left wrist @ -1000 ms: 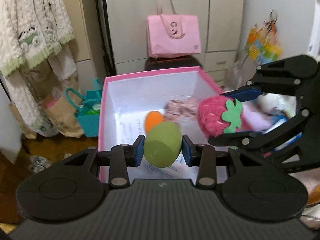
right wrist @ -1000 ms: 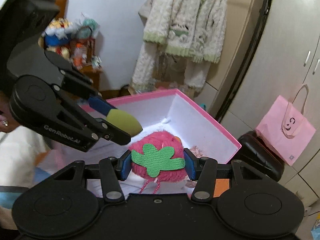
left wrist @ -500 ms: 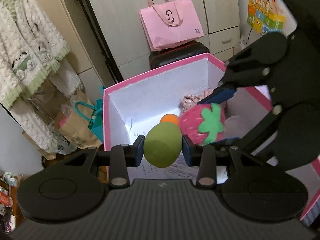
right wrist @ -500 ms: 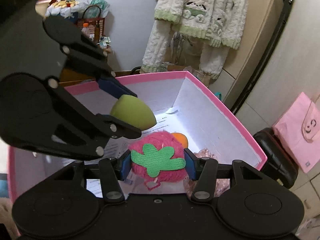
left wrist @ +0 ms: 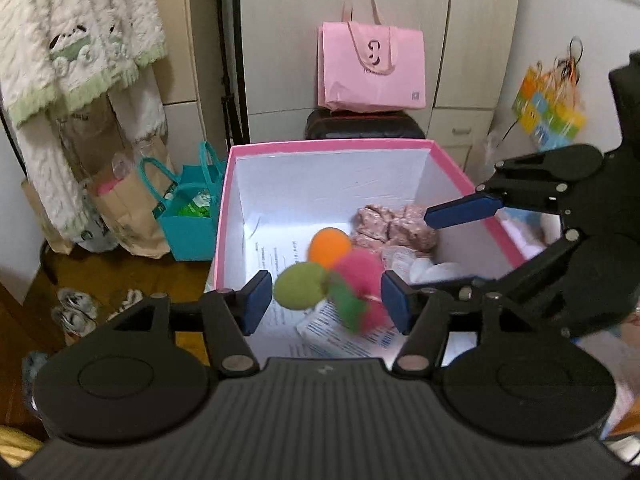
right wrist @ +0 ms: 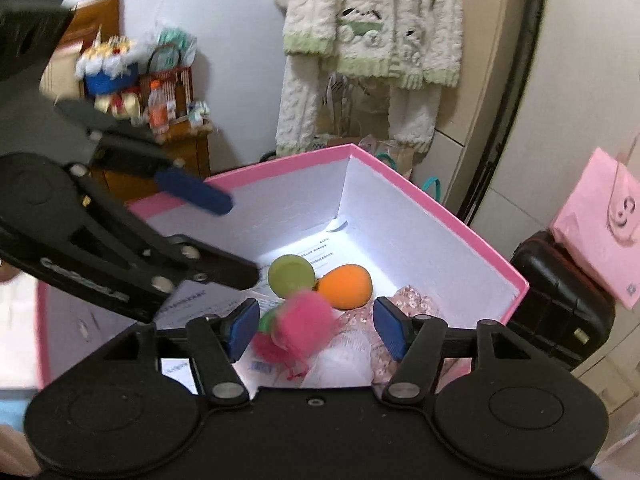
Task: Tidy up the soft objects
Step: 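Open both grippers to drop the sponge and plush into the box, then move both grippers back to the table toward the blue wipes pack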
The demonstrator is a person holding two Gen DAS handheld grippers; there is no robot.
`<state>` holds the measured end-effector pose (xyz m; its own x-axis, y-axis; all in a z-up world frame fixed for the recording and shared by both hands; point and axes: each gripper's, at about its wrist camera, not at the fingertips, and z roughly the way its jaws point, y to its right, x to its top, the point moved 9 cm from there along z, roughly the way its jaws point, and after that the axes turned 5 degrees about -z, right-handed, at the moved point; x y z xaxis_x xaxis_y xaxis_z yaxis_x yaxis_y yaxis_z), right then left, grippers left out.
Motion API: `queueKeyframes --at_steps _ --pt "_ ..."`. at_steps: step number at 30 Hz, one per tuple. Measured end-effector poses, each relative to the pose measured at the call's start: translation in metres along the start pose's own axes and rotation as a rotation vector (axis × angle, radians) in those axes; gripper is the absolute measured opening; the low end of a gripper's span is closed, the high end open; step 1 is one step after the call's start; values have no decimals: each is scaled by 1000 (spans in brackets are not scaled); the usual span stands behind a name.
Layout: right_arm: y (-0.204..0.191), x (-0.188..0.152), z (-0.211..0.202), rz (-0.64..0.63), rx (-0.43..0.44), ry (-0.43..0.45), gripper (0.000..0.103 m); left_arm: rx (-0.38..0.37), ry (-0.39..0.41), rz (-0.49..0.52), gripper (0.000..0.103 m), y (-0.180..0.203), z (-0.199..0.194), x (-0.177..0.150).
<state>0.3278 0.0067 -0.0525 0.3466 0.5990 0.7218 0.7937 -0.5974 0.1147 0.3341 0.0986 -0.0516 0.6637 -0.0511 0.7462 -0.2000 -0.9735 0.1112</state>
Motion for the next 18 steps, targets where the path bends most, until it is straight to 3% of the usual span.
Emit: queueKeyframes --at_steps 8,18 --pt "-14 -6 -45 62 -23 56 69 -51 -7 -11 71 9 -43 -21" --pt "-47 -14 -93 74 -74 72 71 -97 -13 48 77 36 -85 -40"
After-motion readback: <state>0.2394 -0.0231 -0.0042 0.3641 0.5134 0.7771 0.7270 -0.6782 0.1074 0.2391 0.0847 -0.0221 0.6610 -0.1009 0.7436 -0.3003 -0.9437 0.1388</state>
